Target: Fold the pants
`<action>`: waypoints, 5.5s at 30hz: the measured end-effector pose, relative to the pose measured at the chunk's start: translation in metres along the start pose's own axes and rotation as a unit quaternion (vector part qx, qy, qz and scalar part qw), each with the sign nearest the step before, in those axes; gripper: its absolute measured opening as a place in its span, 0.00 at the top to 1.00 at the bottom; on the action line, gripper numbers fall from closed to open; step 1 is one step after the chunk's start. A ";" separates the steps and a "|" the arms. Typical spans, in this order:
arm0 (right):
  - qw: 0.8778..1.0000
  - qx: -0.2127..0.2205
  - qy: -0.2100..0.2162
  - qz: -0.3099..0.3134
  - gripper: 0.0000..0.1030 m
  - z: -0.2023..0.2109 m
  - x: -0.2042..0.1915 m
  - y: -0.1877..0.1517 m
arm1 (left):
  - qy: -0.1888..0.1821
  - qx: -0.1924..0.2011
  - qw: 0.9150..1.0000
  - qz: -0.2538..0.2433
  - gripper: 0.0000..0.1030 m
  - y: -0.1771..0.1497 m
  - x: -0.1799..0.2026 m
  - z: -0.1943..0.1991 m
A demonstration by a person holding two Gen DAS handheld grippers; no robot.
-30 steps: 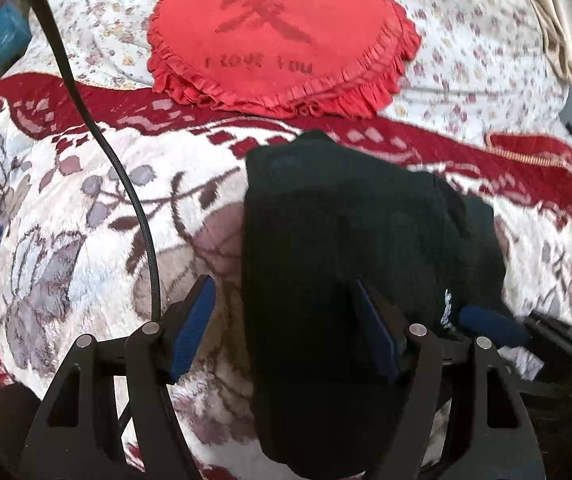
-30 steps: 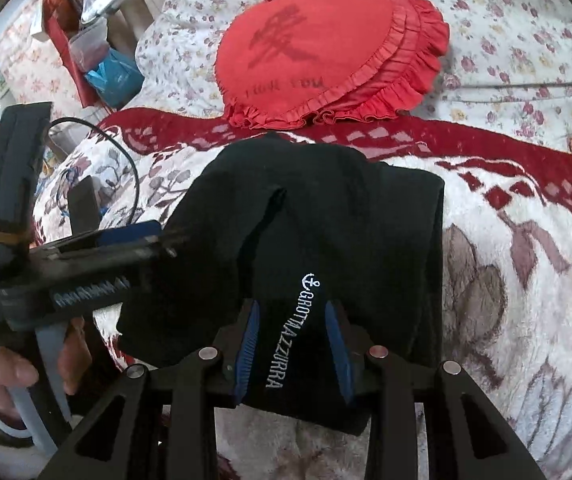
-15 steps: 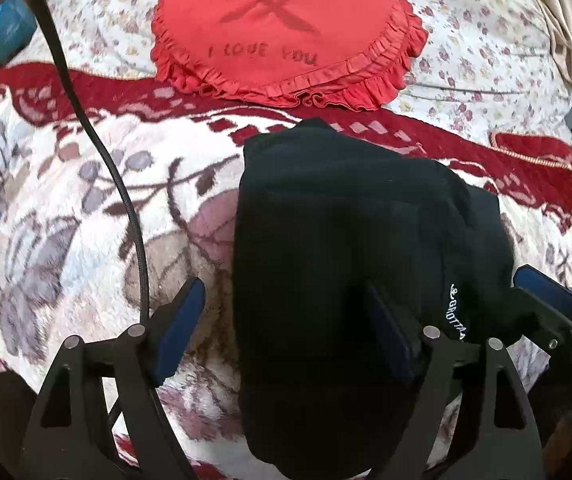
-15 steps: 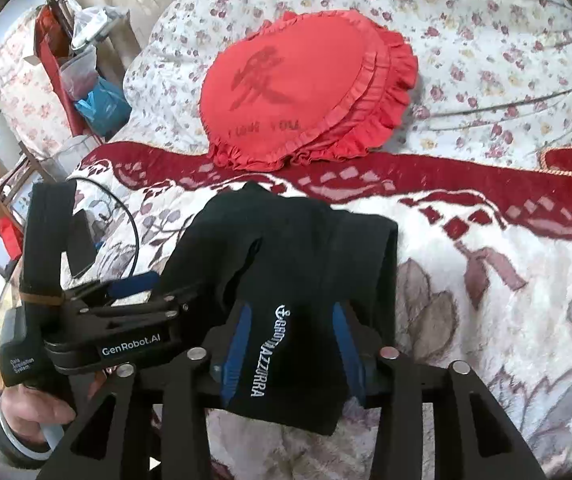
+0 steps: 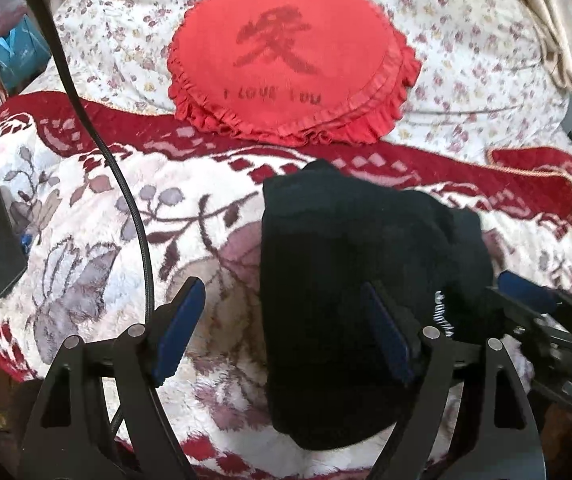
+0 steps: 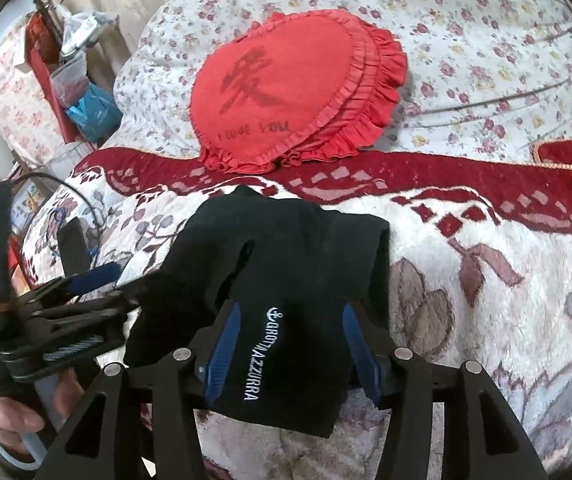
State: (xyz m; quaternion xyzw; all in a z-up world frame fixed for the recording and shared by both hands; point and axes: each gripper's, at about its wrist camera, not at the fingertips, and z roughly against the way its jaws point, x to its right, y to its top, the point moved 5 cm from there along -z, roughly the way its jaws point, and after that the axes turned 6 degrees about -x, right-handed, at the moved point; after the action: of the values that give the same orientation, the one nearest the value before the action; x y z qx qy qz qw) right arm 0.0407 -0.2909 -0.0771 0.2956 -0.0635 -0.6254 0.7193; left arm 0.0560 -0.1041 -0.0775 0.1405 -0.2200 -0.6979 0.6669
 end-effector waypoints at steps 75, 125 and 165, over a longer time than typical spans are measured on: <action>0.980 -0.047 0.166 -0.101 0.46 -0.073 0.019 0.029 | -0.103 -0.062 0.993 0.001 0.33 0.037 -0.049 -0.045; 0.997 0.077 0.000 0.016 0.38 0.011 -0.027 0.052 | 0.056 0.057 0.997 -0.015 0.35 0.015 -0.017 0.031; 0.998 0.054 0.016 0.031 0.36 0.008 -0.040 0.041 | 0.063 0.069 0.995 -0.023 0.35 0.013 -0.007 0.044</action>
State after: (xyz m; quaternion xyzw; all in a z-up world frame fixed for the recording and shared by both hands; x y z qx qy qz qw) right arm 0.0637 -0.2545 -0.0389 0.3416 -0.0950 -0.5934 0.7226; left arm 0.0464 -0.0923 -0.0336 0.2349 -0.2218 -0.6859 0.6520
